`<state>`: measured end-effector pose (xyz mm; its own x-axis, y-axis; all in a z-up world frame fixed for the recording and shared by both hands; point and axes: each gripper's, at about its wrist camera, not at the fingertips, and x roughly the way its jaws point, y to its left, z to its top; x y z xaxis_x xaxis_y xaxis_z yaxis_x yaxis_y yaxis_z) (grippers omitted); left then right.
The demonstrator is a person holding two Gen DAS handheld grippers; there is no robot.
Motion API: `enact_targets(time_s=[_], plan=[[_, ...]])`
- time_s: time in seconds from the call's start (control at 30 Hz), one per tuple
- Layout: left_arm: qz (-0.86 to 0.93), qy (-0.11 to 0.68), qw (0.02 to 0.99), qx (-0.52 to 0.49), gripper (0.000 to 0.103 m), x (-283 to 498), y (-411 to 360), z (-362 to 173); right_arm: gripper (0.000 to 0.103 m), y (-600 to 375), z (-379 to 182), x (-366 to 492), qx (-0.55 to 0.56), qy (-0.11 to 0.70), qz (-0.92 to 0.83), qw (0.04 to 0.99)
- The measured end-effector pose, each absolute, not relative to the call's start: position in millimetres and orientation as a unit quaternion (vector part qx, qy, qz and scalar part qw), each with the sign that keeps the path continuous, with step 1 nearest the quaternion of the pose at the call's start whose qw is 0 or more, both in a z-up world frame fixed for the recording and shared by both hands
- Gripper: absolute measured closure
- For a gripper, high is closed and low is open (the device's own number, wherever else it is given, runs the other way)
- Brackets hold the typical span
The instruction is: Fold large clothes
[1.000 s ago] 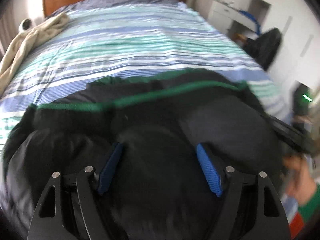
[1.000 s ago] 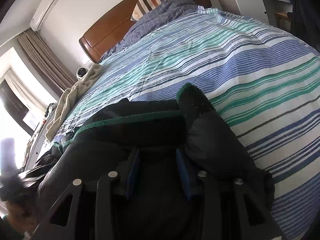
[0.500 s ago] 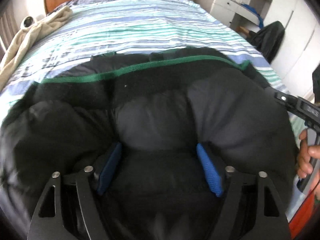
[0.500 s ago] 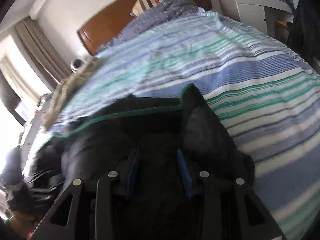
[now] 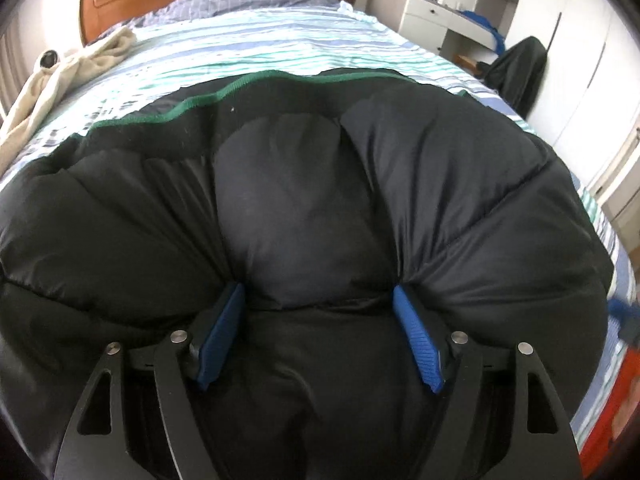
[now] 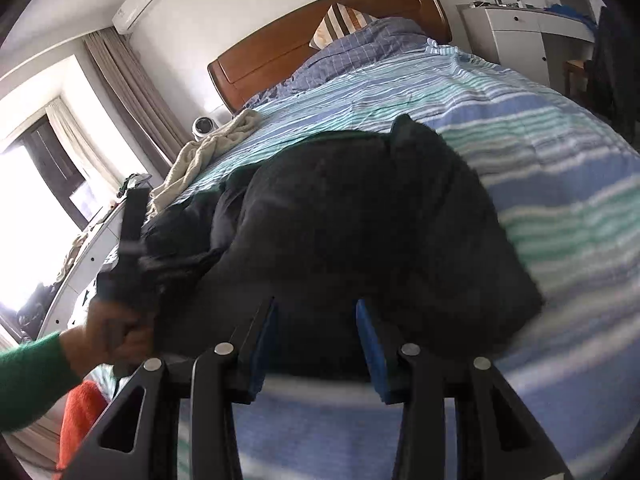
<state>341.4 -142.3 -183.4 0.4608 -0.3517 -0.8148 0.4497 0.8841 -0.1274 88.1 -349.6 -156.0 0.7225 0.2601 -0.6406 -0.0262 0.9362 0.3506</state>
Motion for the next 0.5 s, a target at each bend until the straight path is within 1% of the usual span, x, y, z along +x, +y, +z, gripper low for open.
enact_targets(time_s=[0.07,0.13,0.23,0.4,0.5], plan=[[-0.232,0.465,0.852,0.055,0.027,337.1,-141.9,-176.8,0.061,-345.9,-158.6,77.1,0.161,0.371,0.078,0.911],[-0.233,0.472,0.848,0.049,0.031,327.9,-139.8,-164.3,0.061,-344.5,-156.6,65.9,0.159,0.371,0.078,0.912],[-0.261,0.457,0.849,0.047,0.030,300.5,-136.3,-148.1,0.061,-344.1,-149.7,50.3,0.153,0.360,0.078,0.917],[-0.256,0.450,0.855,0.037,0.029,283.2,-130.2,-166.1,0.061,-342.3,-152.7,40.8,0.159,0.357,0.077,0.917],[-0.247,0.441,0.860,0.065,0.028,284.7,-139.3,-175.6,0.061,-342.6,-158.2,48.4,0.170,0.368,0.074,0.911]])
